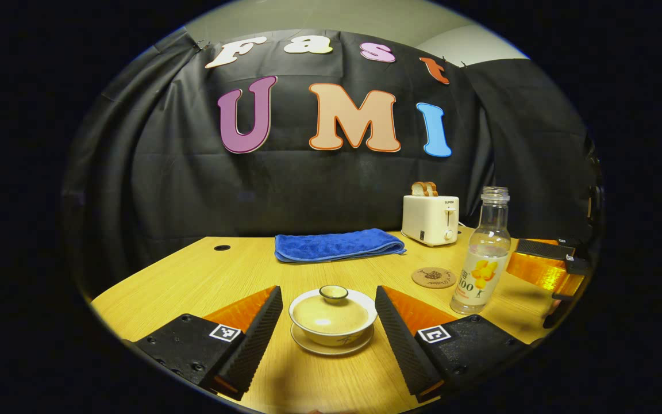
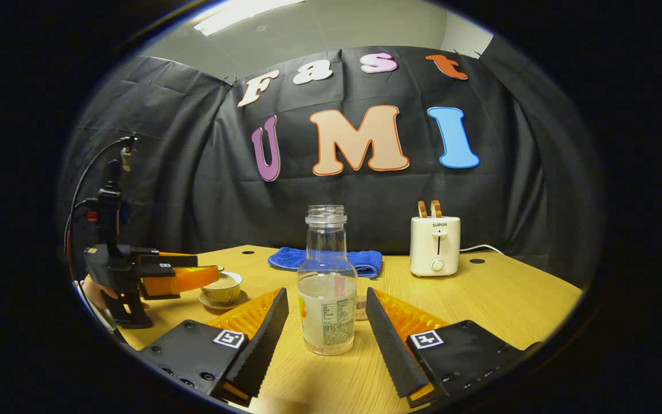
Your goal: Open the teacup lid with one hand, grasp the water bottle and pour water into the teacup with the other hand; after pouring, place the water bottle on the coaster and then close the teacup lid.
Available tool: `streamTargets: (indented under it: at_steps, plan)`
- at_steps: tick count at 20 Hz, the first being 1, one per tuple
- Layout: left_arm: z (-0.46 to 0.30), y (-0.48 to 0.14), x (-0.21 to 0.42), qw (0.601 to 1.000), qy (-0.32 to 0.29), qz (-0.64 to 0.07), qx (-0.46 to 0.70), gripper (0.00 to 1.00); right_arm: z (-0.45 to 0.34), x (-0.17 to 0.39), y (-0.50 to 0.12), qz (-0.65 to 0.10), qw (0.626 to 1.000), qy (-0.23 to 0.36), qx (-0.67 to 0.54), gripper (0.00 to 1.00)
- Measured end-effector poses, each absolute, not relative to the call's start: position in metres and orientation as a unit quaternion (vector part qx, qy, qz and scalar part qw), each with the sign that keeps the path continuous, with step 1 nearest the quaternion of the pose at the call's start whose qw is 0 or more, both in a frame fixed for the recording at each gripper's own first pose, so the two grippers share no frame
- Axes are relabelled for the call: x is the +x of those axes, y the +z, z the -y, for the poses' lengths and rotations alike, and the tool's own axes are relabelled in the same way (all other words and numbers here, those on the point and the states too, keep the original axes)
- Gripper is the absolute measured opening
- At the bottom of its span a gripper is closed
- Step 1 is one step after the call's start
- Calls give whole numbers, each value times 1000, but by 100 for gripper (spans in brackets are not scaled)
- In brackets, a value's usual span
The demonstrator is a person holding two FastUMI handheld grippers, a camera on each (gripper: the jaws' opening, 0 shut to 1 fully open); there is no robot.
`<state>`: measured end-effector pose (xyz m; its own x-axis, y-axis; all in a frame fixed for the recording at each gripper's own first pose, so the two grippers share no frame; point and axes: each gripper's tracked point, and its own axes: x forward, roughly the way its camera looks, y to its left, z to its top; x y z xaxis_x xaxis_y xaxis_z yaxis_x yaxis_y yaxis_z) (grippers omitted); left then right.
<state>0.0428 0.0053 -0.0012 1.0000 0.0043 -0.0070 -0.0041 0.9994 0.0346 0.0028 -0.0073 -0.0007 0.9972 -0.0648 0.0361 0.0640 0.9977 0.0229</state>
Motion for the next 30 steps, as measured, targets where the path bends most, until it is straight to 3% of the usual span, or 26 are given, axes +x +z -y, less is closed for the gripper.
streamTargets:
  at_steps: [5,10,16,19,23,24,25,30]
  plan:
    - [-2,-8,69,999,-18,-24,22,95,6,4,-2,18,999,-28,11,92]
    - [0,-13,77,999,-28,-39,21,93,5,4,-1,19,1000,-23,10,88]
    - [-4,-15,85,998,-22,-46,29,67,5,6,-3,19,1000,-18,10,88]
    - [-4,-14,87,999,-21,-42,25,45,5,6,-3,20,1000,-17,10,88]
    - [1,-11,86,998,-40,-30,23,30,5,7,-3,20,1000,-17,10,84]
    - [1,-10,86,999,-39,-28,22,29,5,7,-3,20,1000,-17,10,88]
    - [0,-10,85,999,-40,-25,20,29,5,7,-4,20,1000,-17,10,84]
    - [1,-2,82,999,-42,3,16,28,5,7,-3,20,1000,-16,10,88]
